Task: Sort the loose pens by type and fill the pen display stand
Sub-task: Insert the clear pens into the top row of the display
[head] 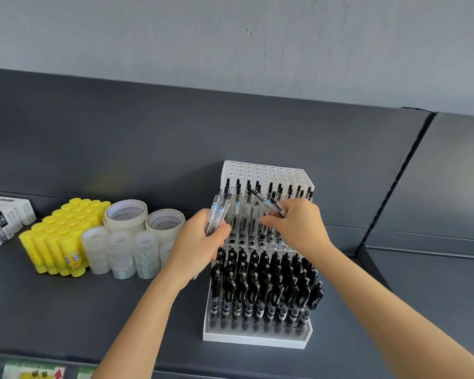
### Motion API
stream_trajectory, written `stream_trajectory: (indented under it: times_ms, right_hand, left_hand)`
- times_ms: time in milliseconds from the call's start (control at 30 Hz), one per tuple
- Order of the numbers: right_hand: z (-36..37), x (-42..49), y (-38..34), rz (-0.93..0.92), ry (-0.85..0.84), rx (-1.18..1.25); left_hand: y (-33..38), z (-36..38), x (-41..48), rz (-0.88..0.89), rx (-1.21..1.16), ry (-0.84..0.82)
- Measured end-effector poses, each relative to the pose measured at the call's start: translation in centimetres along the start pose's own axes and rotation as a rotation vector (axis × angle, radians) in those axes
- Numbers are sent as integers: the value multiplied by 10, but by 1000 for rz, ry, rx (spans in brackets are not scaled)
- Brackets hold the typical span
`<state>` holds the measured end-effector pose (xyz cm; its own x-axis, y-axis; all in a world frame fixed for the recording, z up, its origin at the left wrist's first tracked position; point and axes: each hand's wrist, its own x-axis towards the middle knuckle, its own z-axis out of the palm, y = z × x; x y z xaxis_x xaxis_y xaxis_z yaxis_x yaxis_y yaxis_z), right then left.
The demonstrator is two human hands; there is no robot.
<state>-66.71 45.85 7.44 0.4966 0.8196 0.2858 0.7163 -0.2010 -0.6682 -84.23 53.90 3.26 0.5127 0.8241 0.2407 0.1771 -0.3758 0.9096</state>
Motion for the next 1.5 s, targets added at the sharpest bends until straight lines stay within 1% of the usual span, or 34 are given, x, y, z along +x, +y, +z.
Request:
stream_trajectory:
  times_ms: [100,267,400,467,533,633,667,700,833,1000,1133,1300,1500]
  right_hand:
    - [3,1,2,39,11,27]
    - [8,1,2,7,12,4]
    - [7,0,4,15,-9,0]
    - [0,0,3,-2,-7,27]
    - [-9,1,-2,42,34,162]
    - [-23,5,-11,203,79,598]
    - [-25,6,-13,228,91,694]
    - [-26,7,-13,235,107,709]
    - [-30,3,-13,210,133,458]
    - [-27,4,-6,166,37,309]
    - [-27,7,-2,109,11,159]
    - [-24,8,-5,13,-43,-108]
    - [-26,12,-6,-31,-25,-161]
  left_hand:
    - [0,-3,0,1,-3,-4]
    - [1,-2,-1,-5,-15,-16]
    - [2,-2,-1,-7,-16,-15]
    - [2,-2,-1,-8,-22,-18]
    - [3,-2,0,-8,-34,-14]
    - [5,-1,1,-6,-57,-16]
    - [5,-1,1,-6,-64,-21]
    - [6,-1,1,-6,-71,-24]
    - [6,-1,0,-2,-79,-21]
    - [4,-1,1,7,-53,-15]
    - [3,0,2,7,-46,-23]
    - [2,1,3,3,-39,-16]
    - [0,0,3,4,-22,-10]
